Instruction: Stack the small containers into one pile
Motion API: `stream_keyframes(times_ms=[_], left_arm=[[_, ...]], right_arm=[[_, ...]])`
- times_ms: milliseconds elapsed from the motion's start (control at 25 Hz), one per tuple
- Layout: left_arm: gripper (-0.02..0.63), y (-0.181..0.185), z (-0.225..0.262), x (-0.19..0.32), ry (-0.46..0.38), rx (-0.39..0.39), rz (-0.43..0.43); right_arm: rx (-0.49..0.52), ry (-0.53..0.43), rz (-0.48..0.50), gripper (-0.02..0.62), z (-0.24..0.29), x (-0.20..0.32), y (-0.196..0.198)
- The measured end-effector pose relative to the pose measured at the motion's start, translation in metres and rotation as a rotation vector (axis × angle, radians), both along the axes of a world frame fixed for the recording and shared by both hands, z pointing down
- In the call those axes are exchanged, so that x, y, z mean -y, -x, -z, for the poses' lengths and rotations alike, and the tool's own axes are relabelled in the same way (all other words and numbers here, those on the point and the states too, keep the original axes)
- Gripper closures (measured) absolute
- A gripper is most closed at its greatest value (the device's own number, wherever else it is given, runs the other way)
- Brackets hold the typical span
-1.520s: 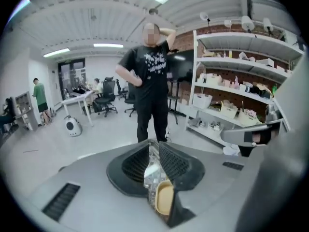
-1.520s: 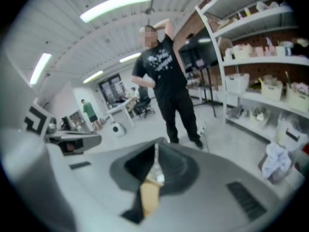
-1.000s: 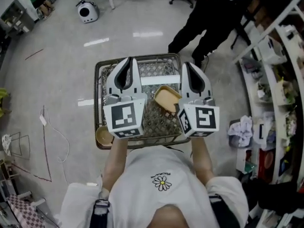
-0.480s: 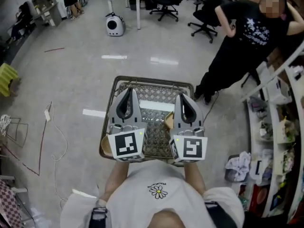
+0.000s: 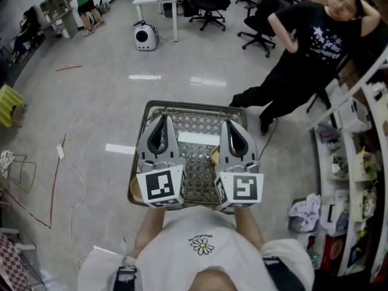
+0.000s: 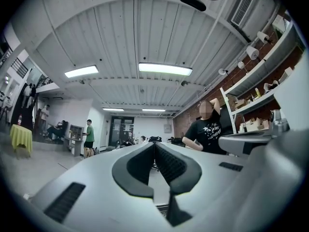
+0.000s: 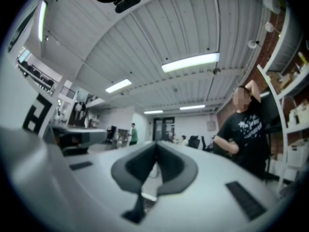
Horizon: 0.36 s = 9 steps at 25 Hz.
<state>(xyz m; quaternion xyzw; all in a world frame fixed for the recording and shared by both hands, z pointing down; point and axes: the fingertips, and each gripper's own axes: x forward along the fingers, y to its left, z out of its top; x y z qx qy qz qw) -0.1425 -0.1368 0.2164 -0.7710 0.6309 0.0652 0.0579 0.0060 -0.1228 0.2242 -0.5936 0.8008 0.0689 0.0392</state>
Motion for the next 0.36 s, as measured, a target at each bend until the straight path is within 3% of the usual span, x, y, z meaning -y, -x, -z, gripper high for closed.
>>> stream_keyframes(times_ms=[360], left_arm=[[0.575, 0.0048, -0.0041, -0.001, 0.016, -0.01, 0.001]], right_arm=[[-0.004, 0.021, -0.002, 0.565, -0.0059, 0.0004, 0.0035]])
